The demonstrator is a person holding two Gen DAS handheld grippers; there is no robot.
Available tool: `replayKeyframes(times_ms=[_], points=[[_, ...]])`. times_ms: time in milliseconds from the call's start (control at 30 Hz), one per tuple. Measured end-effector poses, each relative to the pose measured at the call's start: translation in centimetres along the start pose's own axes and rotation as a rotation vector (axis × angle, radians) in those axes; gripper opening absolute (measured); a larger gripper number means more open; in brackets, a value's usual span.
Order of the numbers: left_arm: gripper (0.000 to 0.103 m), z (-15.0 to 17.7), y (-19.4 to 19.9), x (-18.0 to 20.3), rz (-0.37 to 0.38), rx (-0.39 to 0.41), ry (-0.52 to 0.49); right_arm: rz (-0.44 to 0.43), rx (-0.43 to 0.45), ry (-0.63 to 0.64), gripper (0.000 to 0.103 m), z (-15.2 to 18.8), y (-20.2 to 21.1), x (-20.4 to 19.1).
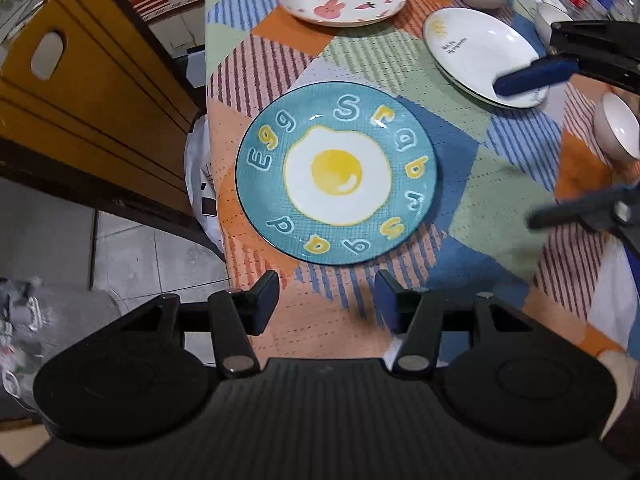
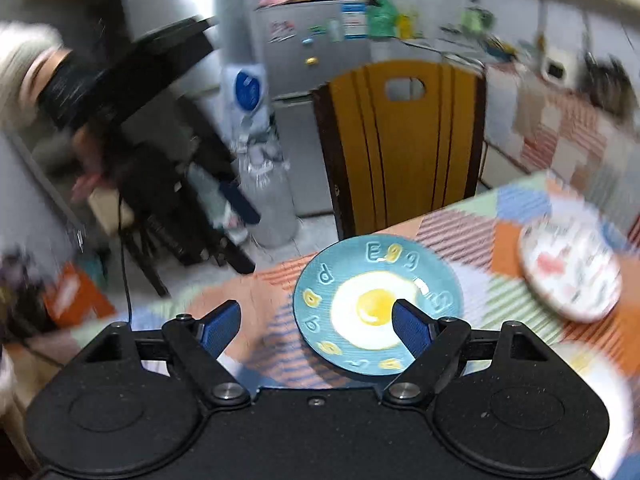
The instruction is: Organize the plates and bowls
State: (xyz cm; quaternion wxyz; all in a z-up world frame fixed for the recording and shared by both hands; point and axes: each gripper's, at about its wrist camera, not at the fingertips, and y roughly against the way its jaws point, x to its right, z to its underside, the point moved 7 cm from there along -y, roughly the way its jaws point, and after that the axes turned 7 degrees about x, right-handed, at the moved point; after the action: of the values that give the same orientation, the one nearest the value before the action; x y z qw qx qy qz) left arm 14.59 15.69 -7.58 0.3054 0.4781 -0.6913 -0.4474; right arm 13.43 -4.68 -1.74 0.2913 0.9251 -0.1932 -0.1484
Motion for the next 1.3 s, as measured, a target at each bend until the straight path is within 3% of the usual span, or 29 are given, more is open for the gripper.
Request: replayKeyframes(times_ms=[133, 200, 367, 500, 667, 800, 867, 933, 1033, 1300], points=[[0.052, -0.6, -1.8, -1.0, -0.030, 0.062, 0.013, 0.146, 0.107, 0.018, 0.086, 0.6, -1.5, 1.5], [0.052, -0.8, -2.8, -1.4, -0.036, 0.061, 0.011, 0.184, 0.118, -0.001, 0.086, 1.0, -2.6, 2.6], [0.051, -1.0, -5.7, -1.7, -0.030, 0.066, 0.025, 0.208, 0.051, -0.083, 0.083, 3.0, -5.4, 5.3], [0.051, -0.8, -7.6, -2.2, -0.070, 0.080, 0.018, 0.196, -0.023, -0.152, 0.069, 4.4, -7.1, 6.6], [0.051, -0.3, -9.3, -4.0, -0.010, 0.068, 0.127, 0.220, -0.075, -0.158, 0.069, 5.8, -8.1, 7.8], [0.046, 0.2, -10.8, -5.0, -0.018, 0.057, 0.139, 0.228, -0.090, -0.224, 0.067, 6.9, -8.9, 9.5], [0.035, 0.2, -11.1, -5.3, 0.007, 0.060, 0.172, 0.220, -0.097, -0.282, 0.056, 7.4, -9.7, 10.2], [0.034, 0.1, -11.3, -5.6, 0.018, 0.060, 0.207, 0.216, -0.092, -0.323, 0.034, 7.6, -10.2, 10.6], [0.033, 0.0, -11.5, -5.8, 0.034, 0.054, 0.230, 0.231, -0.093, -0.389, 0.025, 8.1, -10.5, 11.4], [0.032, -0.5, -12.4, -6.8, 0.065, 0.017, 0.349, 0.206, -0.118, -0.448, 0.028, 8.4, -11.3, 11.3]])
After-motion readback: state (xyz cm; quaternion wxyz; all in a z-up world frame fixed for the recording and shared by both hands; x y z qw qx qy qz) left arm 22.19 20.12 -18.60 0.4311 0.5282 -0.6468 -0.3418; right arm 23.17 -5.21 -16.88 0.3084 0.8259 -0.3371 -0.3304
